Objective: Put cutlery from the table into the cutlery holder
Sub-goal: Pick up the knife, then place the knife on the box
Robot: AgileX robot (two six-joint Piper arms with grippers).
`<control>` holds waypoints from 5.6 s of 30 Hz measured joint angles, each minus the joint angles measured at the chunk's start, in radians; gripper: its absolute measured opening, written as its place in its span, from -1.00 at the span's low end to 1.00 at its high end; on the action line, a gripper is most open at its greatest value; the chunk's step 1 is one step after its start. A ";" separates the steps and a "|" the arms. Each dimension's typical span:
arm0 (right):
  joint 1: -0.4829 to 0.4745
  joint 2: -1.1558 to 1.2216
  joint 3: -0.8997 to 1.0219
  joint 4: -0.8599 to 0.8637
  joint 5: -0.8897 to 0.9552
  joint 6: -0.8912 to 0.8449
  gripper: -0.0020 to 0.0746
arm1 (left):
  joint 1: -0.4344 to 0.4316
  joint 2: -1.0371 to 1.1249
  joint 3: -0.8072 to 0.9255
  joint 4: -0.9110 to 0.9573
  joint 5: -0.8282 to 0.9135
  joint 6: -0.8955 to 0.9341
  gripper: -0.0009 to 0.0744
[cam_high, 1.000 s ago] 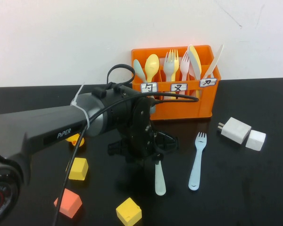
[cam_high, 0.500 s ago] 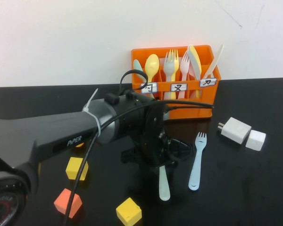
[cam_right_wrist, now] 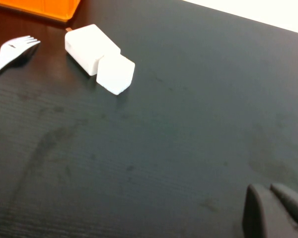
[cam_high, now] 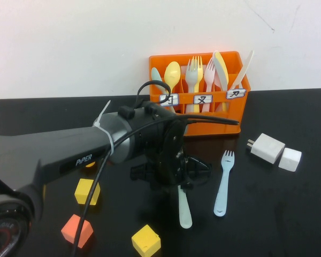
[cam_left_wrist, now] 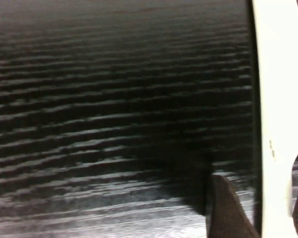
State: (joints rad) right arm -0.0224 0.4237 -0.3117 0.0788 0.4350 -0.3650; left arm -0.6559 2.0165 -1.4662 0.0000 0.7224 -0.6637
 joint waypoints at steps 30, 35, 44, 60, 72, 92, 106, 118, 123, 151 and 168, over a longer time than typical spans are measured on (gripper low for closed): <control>0.000 0.000 0.000 0.020 0.000 0.000 -0.95 | 0.000 0.000 0.000 0.009 0.095 0.061 -0.77; 0.000 0.000 0.000 0.021 0.000 0.000 -0.95 | 0.000 -0.002 0.000 0.009 0.095 0.061 -0.77; 0.000 0.000 0.000 0.025 0.000 0.000 -0.95 | 0.000 -0.096 0.000 0.000 0.095 0.054 -0.96; 0.000 0.000 0.000 0.025 0.000 0.000 -0.95 | -0.031 -0.127 0.021 0.015 0.199 0.066 -0.93; 0.000 0.000 0.000 0.025 0.000 0.000 -0.95 | -0.072 -0.127 0.119 0.098 0.103 -0.022 -0.22; 0.000 0.000 0.000 0.025 0.000 0.000 -0.95 | -0.072 -0.064 0.124 0.113 0.044 -0.054 -0.18; 0.000 0.000 0.002 0.025 0.002 0.000 -0.95 | -0.072 -0.058 0.118 0.110 0.059 -0.058 -0.60; 0.000 0.000 0.002 0.026 0.002 0.000 -0.95 | -0.072 -0.113 0.128 0.090 0.048 -0.068 -0.60; 0.000 0.000 0.002 0.026 0.002 0.000 -0.95 | -0.072 -0.227 0.128 0.095 -0.007 -0.069 -0.60; 0.000 0.000 0.002 0.031 -0.002 0.000 -0.95 | -0.010 -0.289 0.128 0.329 -0.842 -0.072 -0.60; 0.000 0.000 0.002 0.033 -0.002 0.000 -0.95 | 0.083 -0.067 0.128 0.263 -1.526 0.061 -0.60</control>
State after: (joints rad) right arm -0.0224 0.4237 -0.3096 0.1119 0.4333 -0.3650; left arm -0.5727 1.9495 -1.3382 0.2628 -0.8034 -0.6029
